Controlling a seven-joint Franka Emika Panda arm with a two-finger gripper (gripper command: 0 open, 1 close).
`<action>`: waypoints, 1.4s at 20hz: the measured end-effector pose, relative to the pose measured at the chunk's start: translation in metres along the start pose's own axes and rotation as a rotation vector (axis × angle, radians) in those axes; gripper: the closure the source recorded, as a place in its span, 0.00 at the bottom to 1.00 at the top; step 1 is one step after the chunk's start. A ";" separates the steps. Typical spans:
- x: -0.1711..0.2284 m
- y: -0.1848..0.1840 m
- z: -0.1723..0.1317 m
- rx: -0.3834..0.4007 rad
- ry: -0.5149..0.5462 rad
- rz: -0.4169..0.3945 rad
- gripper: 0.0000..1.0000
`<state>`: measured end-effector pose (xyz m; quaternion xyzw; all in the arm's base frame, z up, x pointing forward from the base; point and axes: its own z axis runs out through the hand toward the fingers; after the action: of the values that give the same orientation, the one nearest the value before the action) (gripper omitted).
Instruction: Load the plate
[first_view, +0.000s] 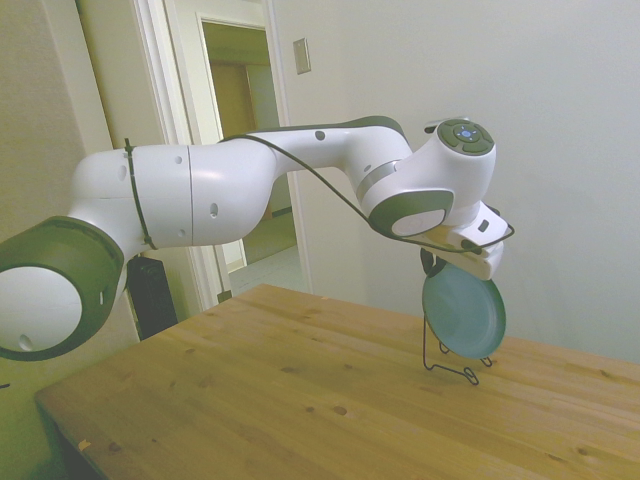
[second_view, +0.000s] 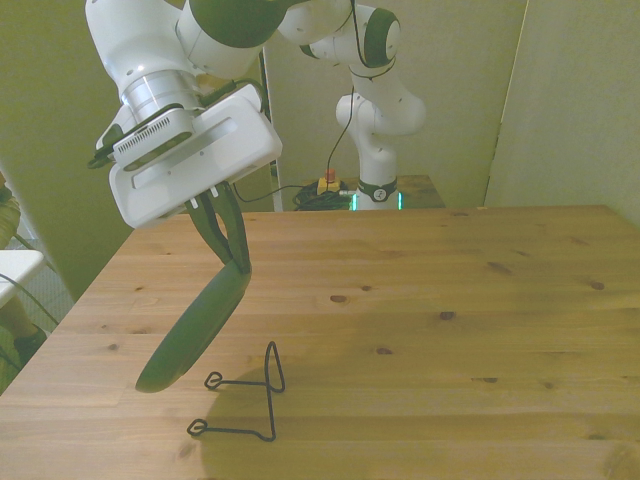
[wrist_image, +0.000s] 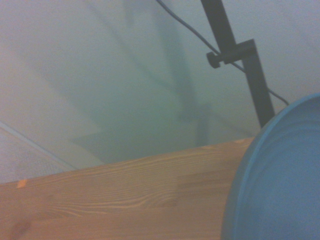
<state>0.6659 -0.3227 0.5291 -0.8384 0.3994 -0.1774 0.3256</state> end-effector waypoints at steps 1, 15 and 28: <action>0.000 -0.001 0.002 0.015 -0.017 0.004 1.00; 0.026 0.020 0.008 0.167 -0.134 0.056 1.00; 0.036 0.026 0.039 0.205 -0.190 0.048 1.00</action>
<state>0.6956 -0.3470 0.4841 -0.8039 0.3668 -0.1291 0.4500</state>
